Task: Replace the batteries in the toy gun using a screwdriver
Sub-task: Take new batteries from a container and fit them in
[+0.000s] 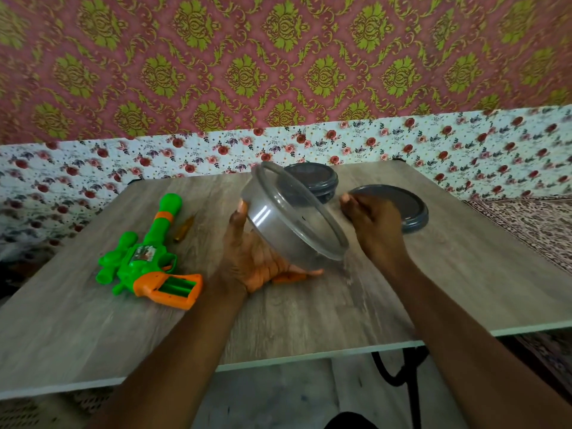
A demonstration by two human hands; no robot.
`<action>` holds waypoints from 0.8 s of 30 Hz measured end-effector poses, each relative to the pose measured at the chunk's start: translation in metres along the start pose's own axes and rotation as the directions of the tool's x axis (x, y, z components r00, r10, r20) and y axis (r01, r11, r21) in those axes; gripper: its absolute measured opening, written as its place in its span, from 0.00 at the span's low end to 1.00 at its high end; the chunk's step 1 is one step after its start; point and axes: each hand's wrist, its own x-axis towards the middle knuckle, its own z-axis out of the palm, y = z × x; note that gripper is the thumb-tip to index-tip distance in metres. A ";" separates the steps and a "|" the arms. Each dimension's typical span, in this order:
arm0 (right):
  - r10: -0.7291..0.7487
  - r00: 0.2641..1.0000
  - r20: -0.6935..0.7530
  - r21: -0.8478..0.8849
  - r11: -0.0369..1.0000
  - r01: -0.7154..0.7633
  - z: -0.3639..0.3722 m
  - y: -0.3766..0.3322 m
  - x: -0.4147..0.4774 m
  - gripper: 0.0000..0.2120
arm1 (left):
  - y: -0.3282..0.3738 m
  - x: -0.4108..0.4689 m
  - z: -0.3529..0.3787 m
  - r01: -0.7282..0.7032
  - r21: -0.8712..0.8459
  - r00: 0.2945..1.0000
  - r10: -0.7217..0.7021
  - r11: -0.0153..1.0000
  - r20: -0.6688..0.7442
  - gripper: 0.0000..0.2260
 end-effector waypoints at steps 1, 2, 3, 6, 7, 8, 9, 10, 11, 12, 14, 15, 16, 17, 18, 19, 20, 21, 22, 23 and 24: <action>0.127 0.992 0.016 0.149 0.981 -0.128 0.006 -0.008 -0.002 0.21 | -0.002 0.000 0.004 0.006 0.004 1.000 -0.006 1.000 -0.003 0.50; 0.267 0.961 0.067 0.302 0.913 -0.274 0.010 -0.015 -0.002 0.22 | -0.002 -0.002 0.006 0.009 0.016 1.000 -0.009 1.000 0.013 0.50; 0.395 0.909 0.134 0.422 0.807 -0.413 0.013 -0.021 -0.002 0.22 | -0.003 -0.004 0.012 0.002 0.015 0.999 -0.002 1.000 0.041 0.50; 0.584 0.767 0.266 0.585 0.535 -0.610 0.015 -0.032 -0.005 0.14 | 0.002 -0.004 0.023 0.025 0.064 0.981 -0.037 0.998 0.192 0.45; 0.606 0.747 0.273 0.612 0.489 -0.621 0.013 -0.033 -0.006 0.10 | 0.007 0.000 0.025 0.040 0.101 0.972 -0.062 0.994 0.227 0.45; 0.617 0.739 0.271 0.635 0.462 -0.619 0.013 -0.035 -0.007 0.09 | 0.012 0.000 0.032 0.057 0.139 0.965 -0.090 0.989 0.244 0.44; 0.625 0.735 0.264 0.651 0.446 -0.614 0.013 -0.034 -0.009 0.10 | 0.017 0.001 0.037 0.075 0.158 0.963 -0.113 0.984 0.246 0.43; 0.632 0.734 0.249 0.667 0.437 -0.603 0.012 -0.034 -0.010 0.09 | 0.020 0.004 0.040 0.079 0.171 0.968 -0.117 0.982 0.221 0.40; 0.632 0.740 0.228 0.674 0.446 -0.589 0.012 -0.034 -0.011 0.07 | 0.021 0.004 0.042 0.071 0.174 0.976 -0.105 0.982 0.193 0.37; 0.626 0.754 0.198 0.668 0.476 -0.572 0.013 -0.033 -0.012 0.05 | 0.021 0.005 0.042 0.055 0.166 0.988 -0.078 0.985 0.136 0.34; 0.612 0.781 0.121 0.638 0.555 -0.534 0.014 -0.029 -0.013 0.06 | 0.020 0.005 0.042 0.030 0.117 1.000 -0.029 0.993 -0.010 0.31; 0.608 0.791 0.066 0.616 0.599 -0.512 0.016 -0.026 -0.014 0.10 | 0.020 0.006 0.041 0.007 0.097 0.995 0.003 0.995 -0.102 0.30; 0.614 0.789 0.004 0.593 0.634 -0.496 0.017 -0.021 -0.015 0.13 | 0.020 0.008 0.040 -0.027 0.106 0.983 0.046 0.994 -0.180 0.27; 0.626 0.778 -0.051 0.566 0.660 -0.493 0.019 -0.018 -0.015 0.14 | 0.020 0.010 0.038 -0.069 0.124 0.966 0.097 0.990 -0.239 0.25; 0.632 0.768 -0.102 0.541 0.683 -0.491 0.020 -0.015 -0.016 0.15 | 0.019 0.012 0.037 -0.112 0.141 0.951 0.147 0.984 -0.273 0.23; 0.625 0.769 -0.133 0.511 0.708 -0.487 0.021 -0.012 -0.016 0.16 | 0.020 0.014 0.038 -0.150 0.154 0.935 0.191 0.977 -0.300 0.22; 0.604 0.783 -0.149 0.480 0.736 -0.477 0.022 -0.011 -0.016 0.17 | 0.021 0.016 0.040 -0.177 0.179 0.920 0.228 0.968 -0.319 0.21; 0.578 0.801 -0.157 0.439 0.767 -0.468 0.024 -0.009 -0.016 0.18 | 0.022 0.016 0.041 -0.195 0.216 0.912 0.258 0.957 -0.318 0.22; 0.549 0.820 -0.165 0.400 0.797 -0.453 0.025 -0.009 -0.015 0.17 | 0.024 0.016 0.044 -0.205 0.266 0.908 0.285 0.942 -0.309 0.23; 0.522 0.836 -0.167 0.366 0.820 -0.439 0.025 -0.010 -0.015 0.16 | 0.026 0.016 0.046 -0.212 0.323 0.903 0.311 0.923 -0.297 0.23; 0.501 0.850 -0.166 0.341 0.838 -0.427 0.025 -0.011 -0.015 0.16 | 0.027 0.016 0.049 -0.215 0.386 0.895 0.339 0.897 -0.290 0.23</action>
